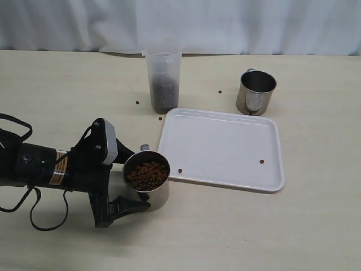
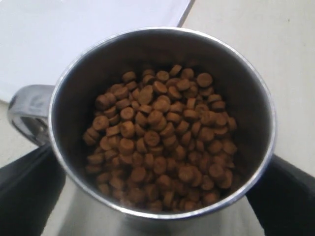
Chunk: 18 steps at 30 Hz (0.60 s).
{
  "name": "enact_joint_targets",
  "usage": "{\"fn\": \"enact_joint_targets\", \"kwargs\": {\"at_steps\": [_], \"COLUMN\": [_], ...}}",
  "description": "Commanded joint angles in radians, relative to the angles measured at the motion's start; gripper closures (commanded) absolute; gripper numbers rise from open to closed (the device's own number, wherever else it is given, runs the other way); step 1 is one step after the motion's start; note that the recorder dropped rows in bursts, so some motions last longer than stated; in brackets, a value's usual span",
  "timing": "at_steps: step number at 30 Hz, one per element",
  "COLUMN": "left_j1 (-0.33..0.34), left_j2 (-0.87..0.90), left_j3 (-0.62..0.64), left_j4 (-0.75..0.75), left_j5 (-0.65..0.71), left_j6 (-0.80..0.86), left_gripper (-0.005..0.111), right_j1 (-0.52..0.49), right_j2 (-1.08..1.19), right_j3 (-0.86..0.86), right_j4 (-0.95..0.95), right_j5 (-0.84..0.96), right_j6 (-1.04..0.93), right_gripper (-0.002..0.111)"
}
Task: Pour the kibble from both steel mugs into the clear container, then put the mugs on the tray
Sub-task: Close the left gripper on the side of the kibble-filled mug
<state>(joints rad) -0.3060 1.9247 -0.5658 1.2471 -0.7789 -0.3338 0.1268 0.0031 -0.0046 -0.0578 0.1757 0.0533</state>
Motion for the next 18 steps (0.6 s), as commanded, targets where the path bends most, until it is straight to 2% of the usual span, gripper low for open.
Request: {"fn": "enact_joint_targets", "kwargs": {"at_steps": [1, 18], "left_j1": [-0.009, -0.009], "left_j2": [0.003, 0.003], "left_j3": [-0.007, -0.007], "left_j4": [-0.003, 0.052], "left_j5": [-0.016, -0.042], "left_j6": [-0.003, 0.007], "left_gripper": [0.003, 0.003], "right_j1": [0.004, 0.004], "right_j2": [-0.003, -0.003], "right_j3": [0.005, 0.005], "right_j4": [-0.002, -0.002], "right_j5": [0.002, 0.002], "right_j6": [0.004, 0.004], "right_gripper": [0.103, 0.103]}}
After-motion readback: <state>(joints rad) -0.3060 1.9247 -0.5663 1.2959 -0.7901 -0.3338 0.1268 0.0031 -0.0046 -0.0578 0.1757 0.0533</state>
